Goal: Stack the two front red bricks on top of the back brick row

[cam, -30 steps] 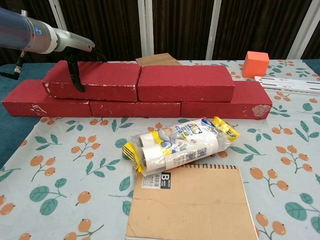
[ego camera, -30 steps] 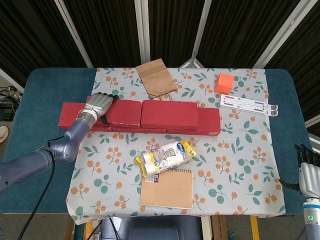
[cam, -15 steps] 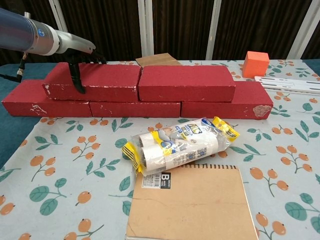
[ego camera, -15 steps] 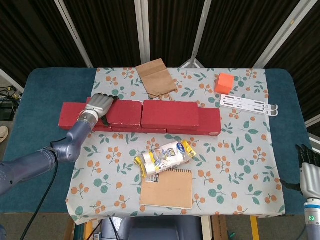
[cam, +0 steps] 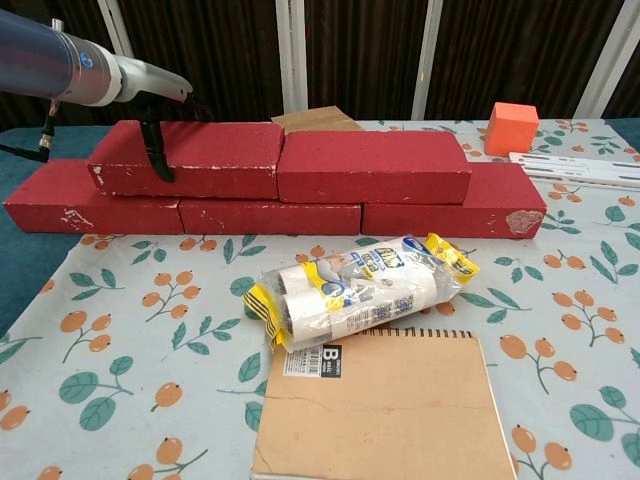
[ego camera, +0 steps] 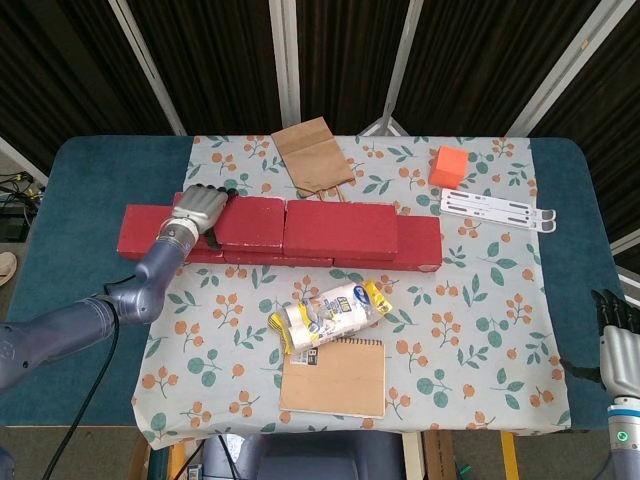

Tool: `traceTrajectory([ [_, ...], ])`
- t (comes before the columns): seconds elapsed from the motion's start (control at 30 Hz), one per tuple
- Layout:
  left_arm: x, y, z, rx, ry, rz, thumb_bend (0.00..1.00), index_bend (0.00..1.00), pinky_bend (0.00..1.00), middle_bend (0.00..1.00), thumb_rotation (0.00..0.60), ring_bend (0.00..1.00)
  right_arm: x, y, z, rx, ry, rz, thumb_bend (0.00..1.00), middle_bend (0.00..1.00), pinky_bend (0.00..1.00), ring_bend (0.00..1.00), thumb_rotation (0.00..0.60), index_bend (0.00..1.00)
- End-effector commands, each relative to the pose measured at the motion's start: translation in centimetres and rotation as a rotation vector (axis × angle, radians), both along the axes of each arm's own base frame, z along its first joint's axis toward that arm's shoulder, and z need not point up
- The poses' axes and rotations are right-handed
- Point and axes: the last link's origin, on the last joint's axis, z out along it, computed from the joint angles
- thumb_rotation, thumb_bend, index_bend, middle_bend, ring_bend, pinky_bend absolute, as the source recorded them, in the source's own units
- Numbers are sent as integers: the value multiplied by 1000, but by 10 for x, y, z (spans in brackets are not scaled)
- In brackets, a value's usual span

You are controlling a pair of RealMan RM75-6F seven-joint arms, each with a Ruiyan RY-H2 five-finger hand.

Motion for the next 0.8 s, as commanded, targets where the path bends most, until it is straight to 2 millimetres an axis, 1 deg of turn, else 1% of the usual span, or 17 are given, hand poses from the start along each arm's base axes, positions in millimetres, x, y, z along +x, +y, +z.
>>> traceTrajectory([
  [0.03, 1, 0, -1, -3, -1, -1, 42, 244, 187, 265, 600, 201, 0, 0, 0, -1, -1, -2, 70, 31, 0, 0, 600, 0],
  [0.57, 2, -1, -6, -8, 4, 3, 39, 239, 187, 262, 600, 201, 0, 0, 0, -6, -1, -10, 71, 32, 0, 0, 600, 0],
  [0.7, 2, -1, -6, -7, -2, 6, 33, 225, 185, 254, 600, 199, 0, 0, 0, -7, -1, -12, 70, 32, 0, 0, 600, 0],
  [0.8, 2, -1, -6, -10, -4, 10, 20, 188, 175, 229, 600, 179, 0, 0, 0, -6, -1, -13, 70, 31, 0, 0, 600, 0],
])
